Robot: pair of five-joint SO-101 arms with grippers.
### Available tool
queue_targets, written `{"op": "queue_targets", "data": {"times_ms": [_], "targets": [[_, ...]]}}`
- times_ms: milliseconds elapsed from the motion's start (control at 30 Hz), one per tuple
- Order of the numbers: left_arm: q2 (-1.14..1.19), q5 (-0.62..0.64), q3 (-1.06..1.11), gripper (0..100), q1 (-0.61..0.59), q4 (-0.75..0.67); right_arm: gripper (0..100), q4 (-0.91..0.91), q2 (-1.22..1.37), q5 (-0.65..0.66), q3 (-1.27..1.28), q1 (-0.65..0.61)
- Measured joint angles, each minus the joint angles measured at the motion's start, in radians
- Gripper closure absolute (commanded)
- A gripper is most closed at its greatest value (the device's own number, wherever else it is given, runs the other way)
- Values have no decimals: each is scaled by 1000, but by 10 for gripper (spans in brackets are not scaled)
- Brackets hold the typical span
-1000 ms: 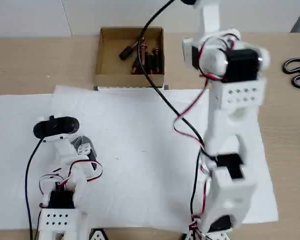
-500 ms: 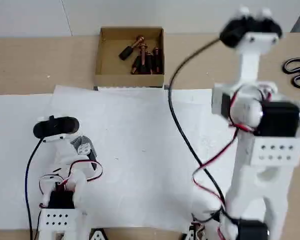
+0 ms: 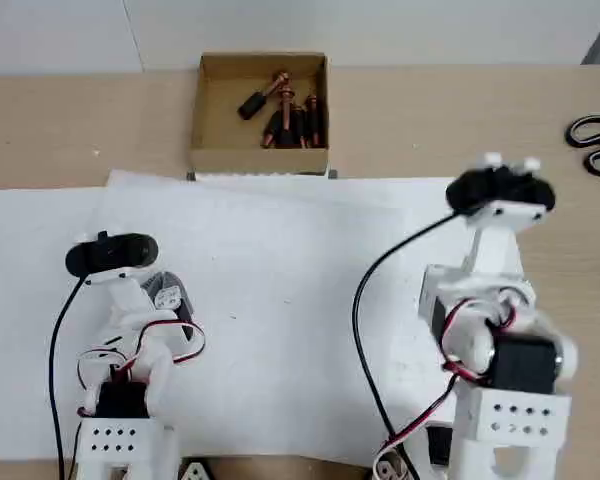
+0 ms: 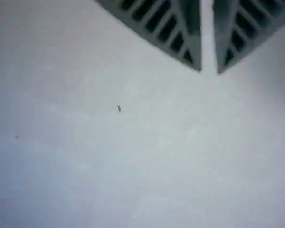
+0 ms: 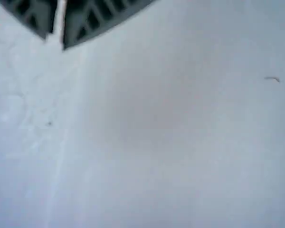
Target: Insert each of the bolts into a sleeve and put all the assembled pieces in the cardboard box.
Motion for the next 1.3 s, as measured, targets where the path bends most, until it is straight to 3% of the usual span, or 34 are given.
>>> {"op": "queue_targets", "data": {"times_ms": [700, 1100, 1300], "targets": [[0, 0, 0, 994, 0, 0, 996, -305, -347, -6, 657, 2], [0, 0, 0, 994, 0, 0, 996, -319, -736, 43, 930, 2], [0, 0, 0, 994, 0, 0, 995, -319, -760, 46, 948, 3]]}}
